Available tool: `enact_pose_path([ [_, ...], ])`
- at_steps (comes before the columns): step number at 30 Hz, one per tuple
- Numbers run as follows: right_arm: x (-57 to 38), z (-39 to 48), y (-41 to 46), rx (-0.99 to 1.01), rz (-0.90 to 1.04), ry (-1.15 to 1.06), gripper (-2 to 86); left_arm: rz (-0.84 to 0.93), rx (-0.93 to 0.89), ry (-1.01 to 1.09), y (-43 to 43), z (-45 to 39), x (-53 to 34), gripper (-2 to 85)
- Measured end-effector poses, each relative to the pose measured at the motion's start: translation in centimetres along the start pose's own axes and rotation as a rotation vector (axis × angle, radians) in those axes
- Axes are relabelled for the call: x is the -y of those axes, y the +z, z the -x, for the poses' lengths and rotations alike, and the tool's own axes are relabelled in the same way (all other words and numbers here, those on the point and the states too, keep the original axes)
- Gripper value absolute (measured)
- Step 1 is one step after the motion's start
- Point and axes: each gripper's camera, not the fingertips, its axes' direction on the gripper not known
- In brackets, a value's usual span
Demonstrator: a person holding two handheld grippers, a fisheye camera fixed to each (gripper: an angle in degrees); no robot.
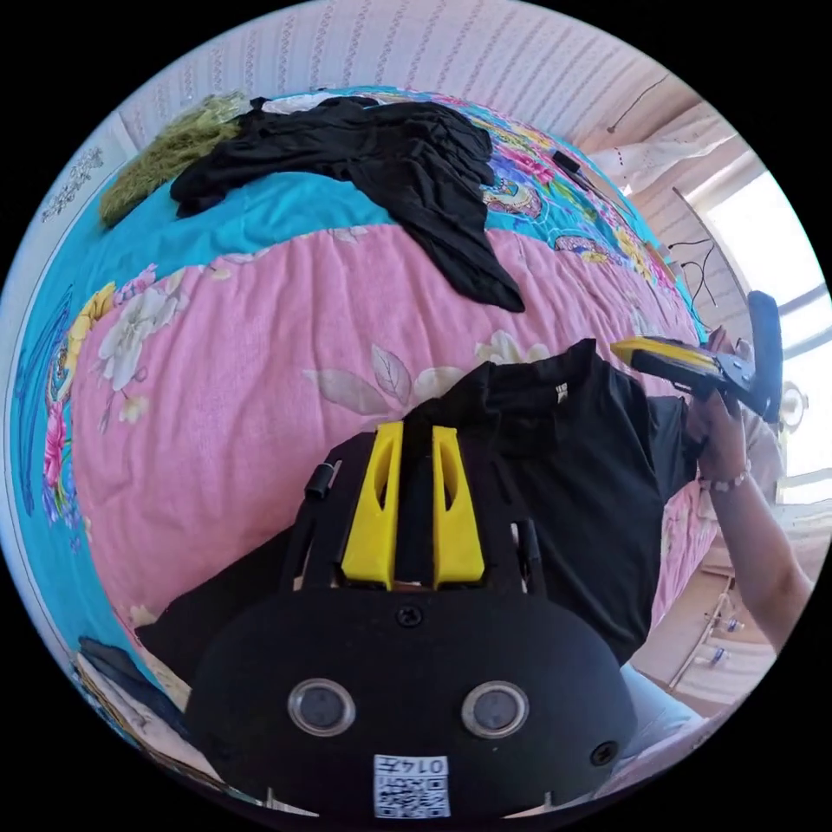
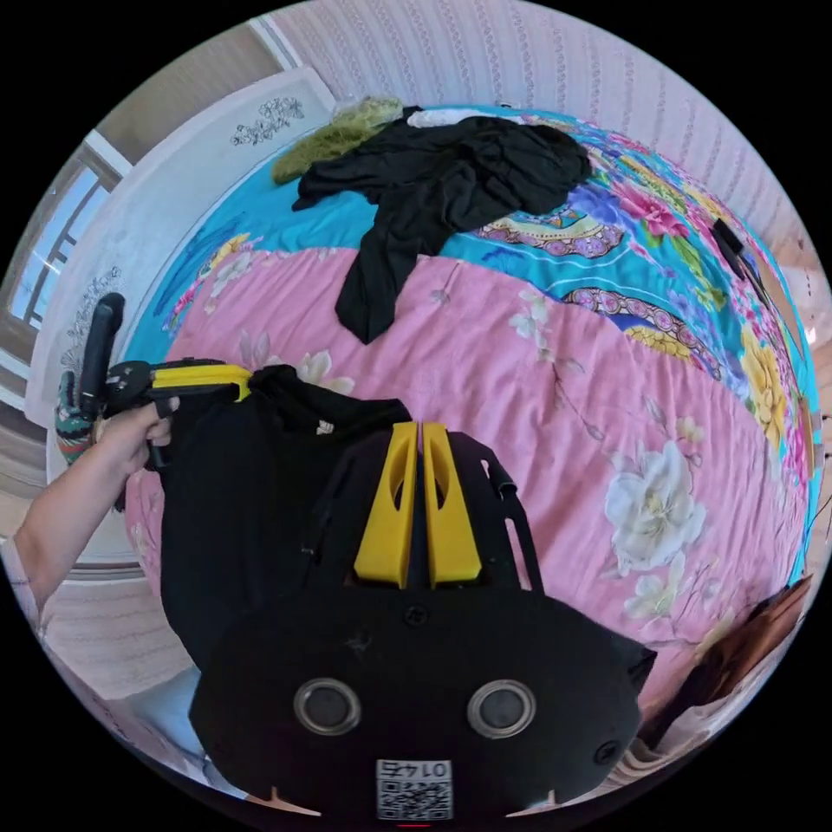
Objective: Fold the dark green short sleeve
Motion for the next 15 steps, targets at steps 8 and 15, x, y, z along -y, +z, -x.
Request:
enact_pose_path([
  [8,-26.2,-11.1,-12.7,-0.155,-0.131,0.398,5.1,-0.045,0.074,0.309,-3.4,-12.2,-0.1,6.3],
  [15,-38.7,-18.8,-14.0,-0.128,-0.127,0.620,7.8,-0.064,-0.231,0.627,2.3,-34.3,6.3,6.0],
])
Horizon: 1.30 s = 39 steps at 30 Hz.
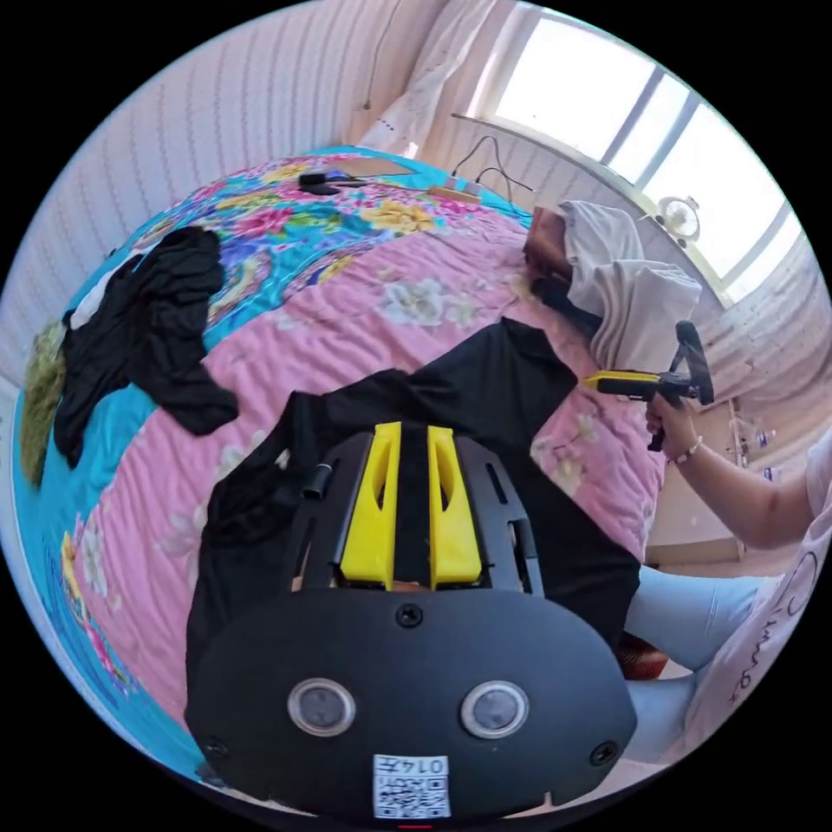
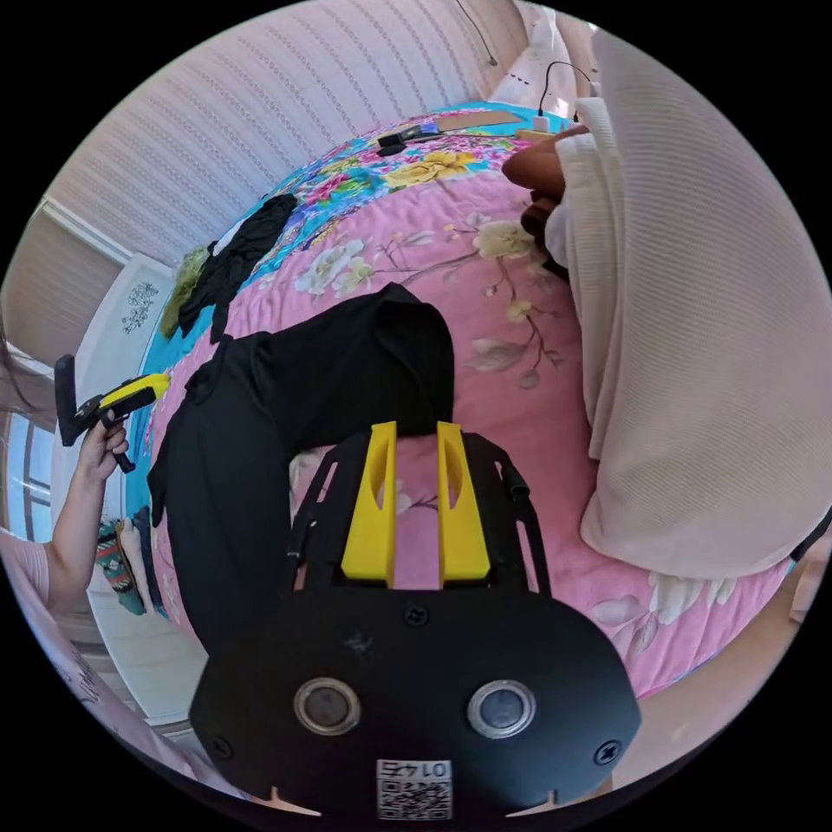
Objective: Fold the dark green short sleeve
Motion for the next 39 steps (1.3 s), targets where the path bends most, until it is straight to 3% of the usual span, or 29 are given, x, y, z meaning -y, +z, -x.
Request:
enact_pose_path([
  [6,-1.9,-5.9,1.0,0.045,-0.027,0.081,8.5,0.096,-0.034,0.110,9.8,-7.7,10.3,8.2],
  [11,-3.5,-9.1,1.6,0.085,-0.039,0.105,7.2,0.196,0.129,0.179,15.7,-11.3,14.1,8.9],
  [17,-5.2,-12.0,0.9,0.190,-0.056,0.074,1.3,0.158,0.167,0.223,14.3,-12.2,14.1,0.0],
  [22,-7.0,-11.4,-1.1,0.331,-0.130,-0.002,0.5,0.016,0.144,0.133,5.1,-9.6,8.6,-0.9],
  [28,-8.5,-4.8,-2.9,0.493,-0.155,-0.211,0.2,-0.044,0.159,-0.069,-3.2,-5.0,-2.5,-1.0],
  [32,-10.2,1.4,-1.3,0.532,-0.032,-0.376,0.2,-0.025,0.183,-0.162,-5.1,-3.1,-9.6,-1.0],
  [39,-13.7,9.0,5.1,0.432,0.200,-0.521,0.3,-0.001,0.082,-0.437,-3.1,2.5,-21.6,-0.9],
])
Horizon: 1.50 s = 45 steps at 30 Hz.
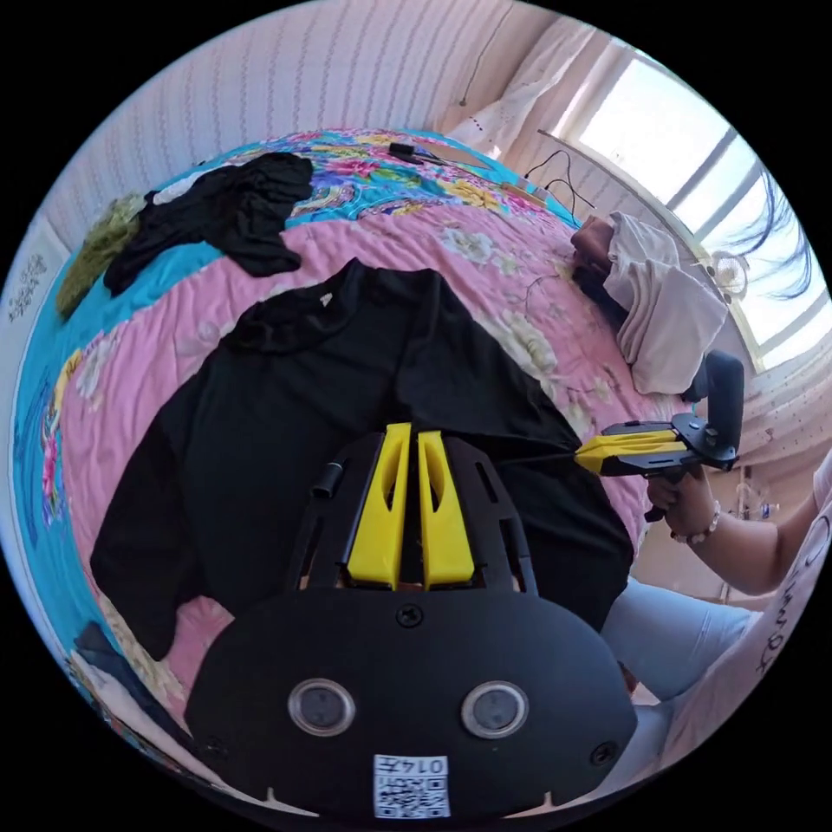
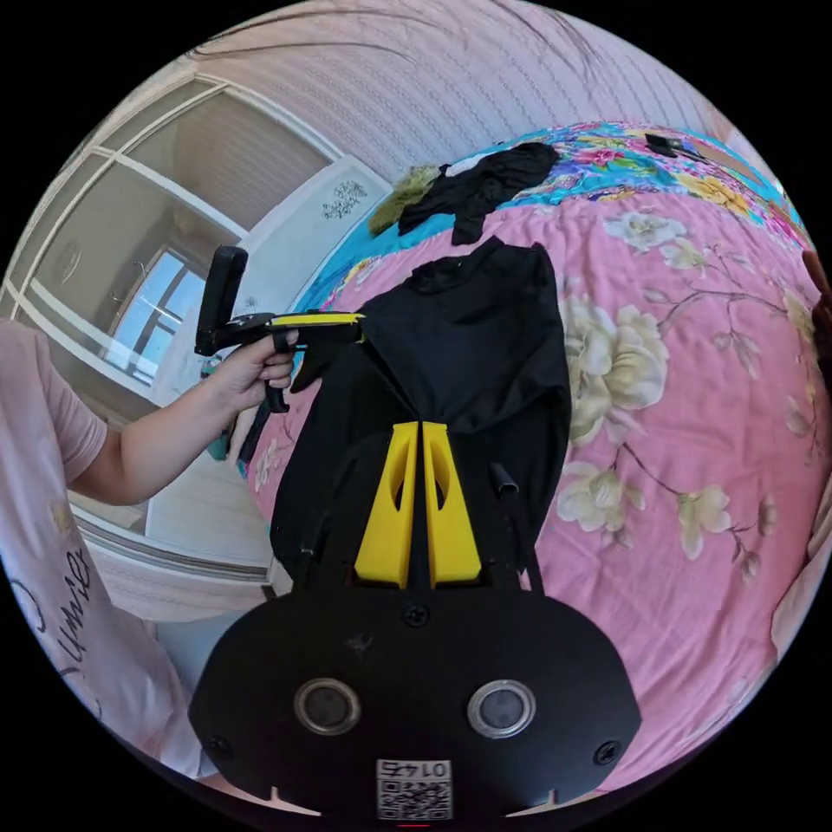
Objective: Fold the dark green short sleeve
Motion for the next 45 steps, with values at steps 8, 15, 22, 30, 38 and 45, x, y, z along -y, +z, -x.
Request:
enact_pose_path([
  [8,1.3,3.3,6.4,-0.093,0.220,-0.079,0.6,0.088,0.028,-0.109,1.7,5.4,-4.8,2.3],
  [15,3.0,5.8,7.8,-0.092,0.348,-0.140,1.6,0.015,-0.038,-0.193,-3.1,9.1,-9.6,6.3],
  [22,7.5,6.2,9.5,-0.236,0.320,-0.119,3.6,-0.005,-0.100,-0.284,-3.5,13.7,-12.9,7.2],
  [30,12.3,5.0,10.3,-0.199,0.161,0.014,5.1,-0.060,-0.088,-0.137,-5.9,13.5,-12.4,8.8],
  [38,10.9,8.8,13.5,0.010,0.206,-0.039,3.4,-0.059,-0.145,-0.159,-5.9,14.7,-14.2,9.8],
  [45,12.5,11.3,15.5,0.066,0.181,-0.066,3.3,0.004,-0.092,-0.057,-7.0,13.4,-13.7,10.4],
])
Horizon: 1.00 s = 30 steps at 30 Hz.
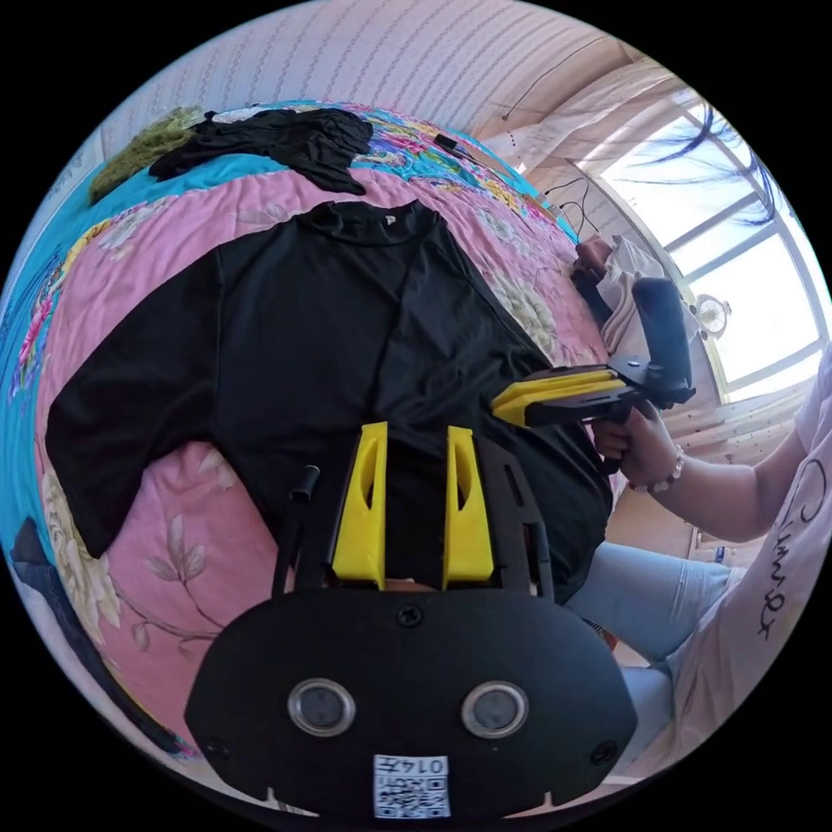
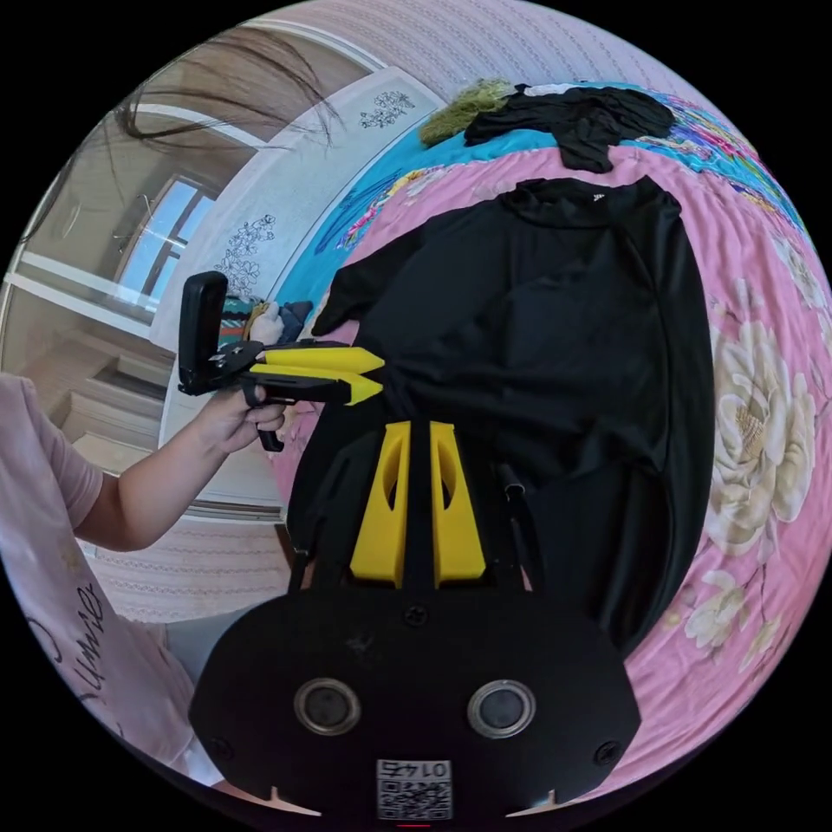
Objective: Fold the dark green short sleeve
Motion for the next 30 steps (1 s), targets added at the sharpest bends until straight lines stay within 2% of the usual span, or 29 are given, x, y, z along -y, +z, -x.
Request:
enact_pose_path([
  [6,-0.1,-2.6,-4.3,-0.252,-0.136,0.109,4.7,-0.054,0.093,0.108,-1.8,-0.1,5.0,8.2],
  [10,0.7,-4.2,-4.6,-0.352,-0.116,0.157,6.9,-0.111,0.032,0.173,1.6,-0.9,13.2,6.6],
  [13,1.2,-5.6,-2.7,-0.399,-0.059,0.184,7.4,-0.079,0.029,0.175,5.2,-1.5,18.3,7.6],
  [14,1.3,-6.5,-1.6,-0.392,-0.004,0.209,7.2,-0.061,0.049,0.176,6.0,-1.6,19.1,7.8],
  [16,1.1,-6.9,-1.4,-0.348,-0.031,0.207,6.2,0.057,0.082,0.190,8.8,-2.2,21.4,8.0],
  [18,1.0,-7.4,-2.0,-0.279,-0.053,0.224,3.3,0.099,0.061,0.234,9.3,-3.0,22.0,6.6],
  [22,0.6,-7.9,-3.5,-0.187,-0.120,0.247,1.6,0.085,0.027,0.329,7.4,-5.2,22.5,-0.3],
  [30,-0.6,-9.4,-7.3,-0.105,-0.313,0.337,0.6,0.030,-0.065,0.352,7.9,-7.4,27.6,-0.7],
])
